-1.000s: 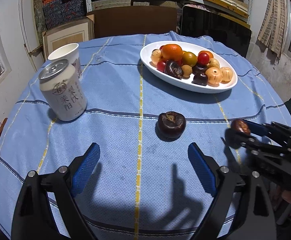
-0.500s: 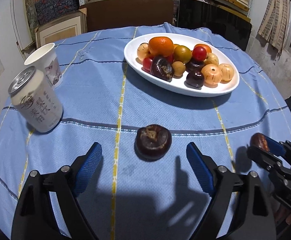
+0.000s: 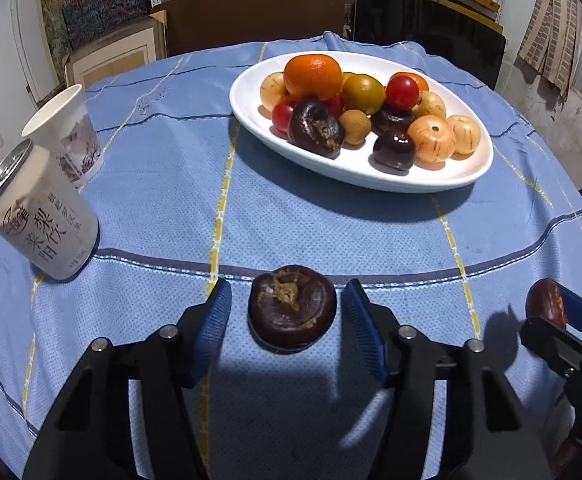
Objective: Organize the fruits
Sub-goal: 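Grasp a dark purple fruit with the right tool while the left tool grasps another, then carry both dark purple fruits onto the white plate and open both tools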
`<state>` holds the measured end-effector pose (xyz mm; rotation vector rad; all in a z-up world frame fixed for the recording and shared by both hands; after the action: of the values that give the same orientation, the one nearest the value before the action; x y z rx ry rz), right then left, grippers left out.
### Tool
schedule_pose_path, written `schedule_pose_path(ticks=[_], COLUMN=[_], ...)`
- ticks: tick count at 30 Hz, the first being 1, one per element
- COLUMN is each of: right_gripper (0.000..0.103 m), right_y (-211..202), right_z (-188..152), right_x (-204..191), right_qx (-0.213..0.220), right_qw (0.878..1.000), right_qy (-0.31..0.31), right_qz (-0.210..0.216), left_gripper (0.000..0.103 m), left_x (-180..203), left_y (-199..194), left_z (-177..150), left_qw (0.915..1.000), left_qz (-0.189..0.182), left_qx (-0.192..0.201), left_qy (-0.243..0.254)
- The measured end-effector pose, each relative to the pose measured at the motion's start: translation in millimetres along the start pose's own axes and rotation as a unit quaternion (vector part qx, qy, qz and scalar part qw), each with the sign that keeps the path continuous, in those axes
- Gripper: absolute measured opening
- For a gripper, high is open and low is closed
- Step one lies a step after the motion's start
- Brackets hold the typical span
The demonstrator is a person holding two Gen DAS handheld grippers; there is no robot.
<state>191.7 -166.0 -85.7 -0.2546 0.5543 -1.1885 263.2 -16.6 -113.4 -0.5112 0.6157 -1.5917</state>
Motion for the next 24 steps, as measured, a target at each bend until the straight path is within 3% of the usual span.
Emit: schedule_pose_path(ticks=[1,2,14,19,24], right_gripper=[0.043,0.043,0.043,0.043,0.043], right_y=[0.5,0.6,-3.5,-17.0,-17.4], right_z=[0.0,-0.3,4.3,25.2,67.3], right_x=[-0.1,-0.2,3.8,7.4,8.7], right_qx=[-0.001,-0.001,0.015,0.040,0.053], right_qw=[1.000,1.000,1.000,0.998,0.998], right_qy=[0.000,-0.001,0.017,0.052,0.029], right_qz=[0.000,0.000,0.005,0.015,0.015], left_gripper=[0.052,0.040,0.040,0.040,0.040], left_x=[0.6,1.2,-1.8,2.1,12.4], left_y=[0.2,-0.5,-31.0,-58.9,-73.4], left_z=[0.2,0.8,5.0,33.6,68.7], left_qw=[1.0000,1.0000,0.9997,0.9983,0.9956], left_qz=[-0.002,-0.001,-0.018,-0.034,-0.061], left_qx=[0.002,0.008,0.014,0.046,0.072], left_qy=[0.001,0.003,-0.002,0.003,0.007])
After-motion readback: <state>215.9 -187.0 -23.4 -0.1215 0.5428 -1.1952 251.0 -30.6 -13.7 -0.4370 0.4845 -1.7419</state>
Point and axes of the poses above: each gripper's, at about its wrist camera, not at the fingertips, and y roughly the way its jaws point, x to its right, z to its top, the point moved 5 cm from there along y, roughly the way its jaws point, and after that the axes turned 15 degrees about x, right-handed, at the moved point
